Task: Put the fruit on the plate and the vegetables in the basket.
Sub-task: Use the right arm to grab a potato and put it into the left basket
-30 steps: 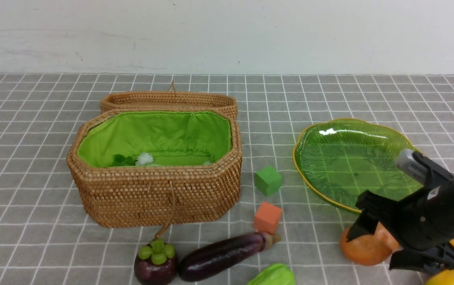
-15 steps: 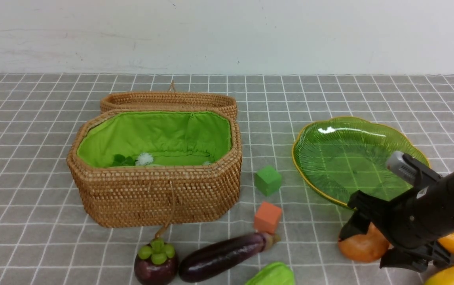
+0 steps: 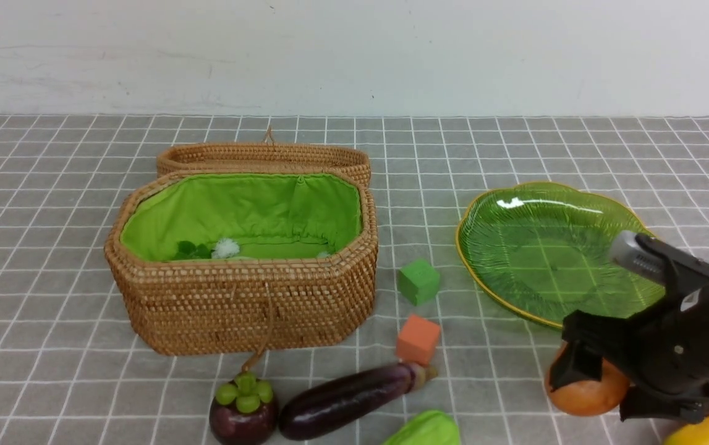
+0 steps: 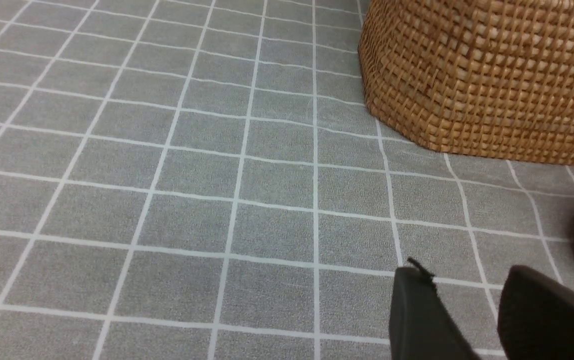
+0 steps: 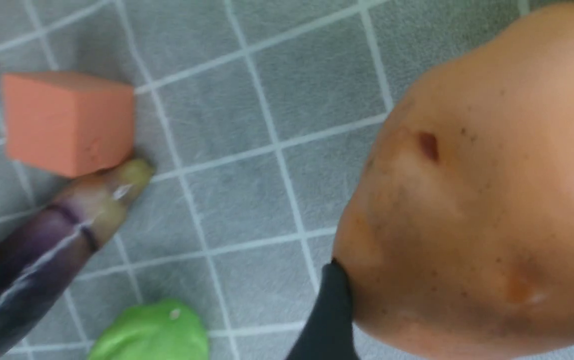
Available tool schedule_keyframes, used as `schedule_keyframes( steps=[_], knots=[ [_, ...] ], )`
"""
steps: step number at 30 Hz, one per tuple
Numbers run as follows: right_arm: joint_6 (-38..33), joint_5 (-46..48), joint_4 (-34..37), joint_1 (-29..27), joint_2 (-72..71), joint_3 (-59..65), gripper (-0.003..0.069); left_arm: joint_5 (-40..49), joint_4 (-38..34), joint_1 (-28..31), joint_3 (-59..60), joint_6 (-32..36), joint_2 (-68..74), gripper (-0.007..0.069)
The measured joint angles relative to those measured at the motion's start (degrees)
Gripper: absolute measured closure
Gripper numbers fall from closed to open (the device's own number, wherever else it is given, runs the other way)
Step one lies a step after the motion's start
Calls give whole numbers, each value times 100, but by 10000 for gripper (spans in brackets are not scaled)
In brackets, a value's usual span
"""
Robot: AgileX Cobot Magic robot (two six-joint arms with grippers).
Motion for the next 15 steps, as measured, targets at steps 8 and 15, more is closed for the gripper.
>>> schedule_keyframes(
  steps=[8, 15],
  knots=[
    [-557, 616, -4, 0, -555, 0, 57, 0, 0, 0, 0, 0, 0, 386],
    [-1007, 756, -4, 0, -839, -5, 57, 0, 0, 0, 0, 0, 0, 386]
  ],
)
